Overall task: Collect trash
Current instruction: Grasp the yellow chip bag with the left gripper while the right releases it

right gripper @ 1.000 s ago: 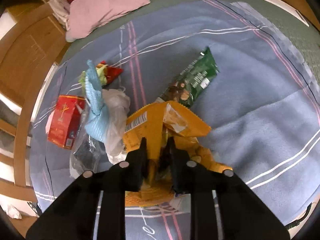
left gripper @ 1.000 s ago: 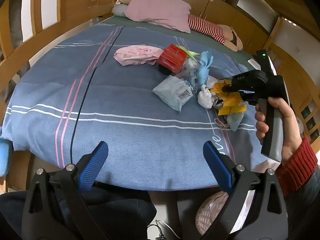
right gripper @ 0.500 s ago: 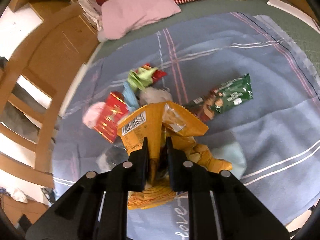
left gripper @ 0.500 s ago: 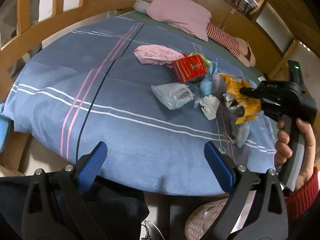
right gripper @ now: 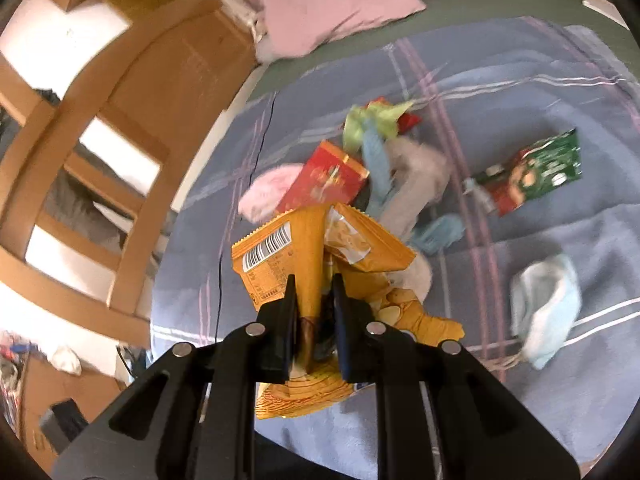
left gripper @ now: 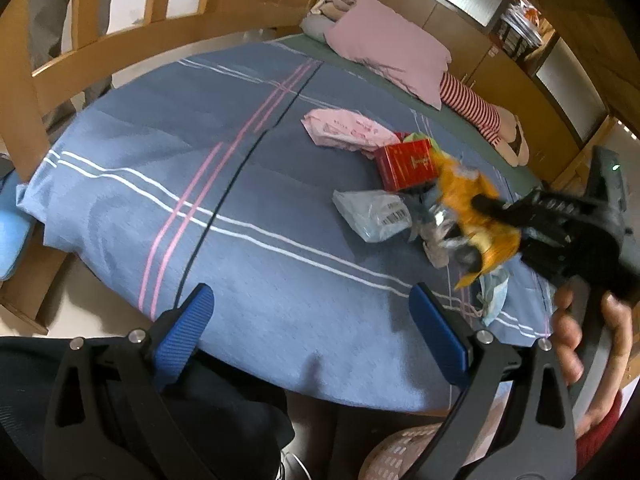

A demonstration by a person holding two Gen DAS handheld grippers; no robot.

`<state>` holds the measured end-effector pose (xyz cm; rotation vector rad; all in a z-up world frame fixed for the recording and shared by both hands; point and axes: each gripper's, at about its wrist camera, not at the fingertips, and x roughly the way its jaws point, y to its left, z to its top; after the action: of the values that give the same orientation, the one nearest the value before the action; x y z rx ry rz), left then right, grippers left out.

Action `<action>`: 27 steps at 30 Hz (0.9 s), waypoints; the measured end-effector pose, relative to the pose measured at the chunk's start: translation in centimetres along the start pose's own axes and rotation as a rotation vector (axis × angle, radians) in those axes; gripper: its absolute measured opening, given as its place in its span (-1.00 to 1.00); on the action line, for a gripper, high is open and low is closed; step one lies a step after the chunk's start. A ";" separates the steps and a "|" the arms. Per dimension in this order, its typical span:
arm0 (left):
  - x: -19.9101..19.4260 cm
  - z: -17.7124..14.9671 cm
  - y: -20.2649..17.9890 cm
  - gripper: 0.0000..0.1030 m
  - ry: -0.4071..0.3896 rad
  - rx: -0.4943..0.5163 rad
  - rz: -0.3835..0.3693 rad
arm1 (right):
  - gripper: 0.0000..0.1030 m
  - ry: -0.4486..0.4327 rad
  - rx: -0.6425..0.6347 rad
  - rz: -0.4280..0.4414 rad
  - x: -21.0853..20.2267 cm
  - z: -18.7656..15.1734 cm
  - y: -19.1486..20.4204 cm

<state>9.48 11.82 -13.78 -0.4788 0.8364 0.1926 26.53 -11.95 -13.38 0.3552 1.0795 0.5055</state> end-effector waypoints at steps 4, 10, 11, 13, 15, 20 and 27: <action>-0.3 0.3 0.6 0.89 -0.020 -0.025 0.005 | -0.66 0.064 -0.001 0.020 2.1 -1.2 0.4; -0.1 0.5 1.2 0.89 -0.015 -0.021 0.034 | -0.21 0.169 -0.017 0.062 2.6 -2.3 1.0; 0.0 0.5 1.4 0.89 -0.007 -0.029 0.034 | -0.12 0.139 -0.007 0.074 1.6 -2.2 0.8; 0.4 0.7 1.9 0.89 0.009 -0.053 0.027 | 0.27 0.060 0.015 0.081 -0.6 -1.4 -0.2; 1.0 0.8 2.0 0.89 0.031 -0.064 0.035 | 0.29 -0.018 0.045 0.031 -3.3 -0.3 -1.9; 2.8 1.5 -0.3 0.89 0.061 0.028 0.035 | 0.30 -0.061 0.115 -0.106 -5.7 0.8 -5.9; 7.5 1.1 -5.4 0.89 0.248 0.115 -0.164 | 0.30 -0.028 0.226 -0.159 -3.3 0.0 -10.3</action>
<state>17.10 7.42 -17.01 -0.4661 1.0395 -0.0681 27.55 -22.39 -16.14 0.4692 1.1299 0.2365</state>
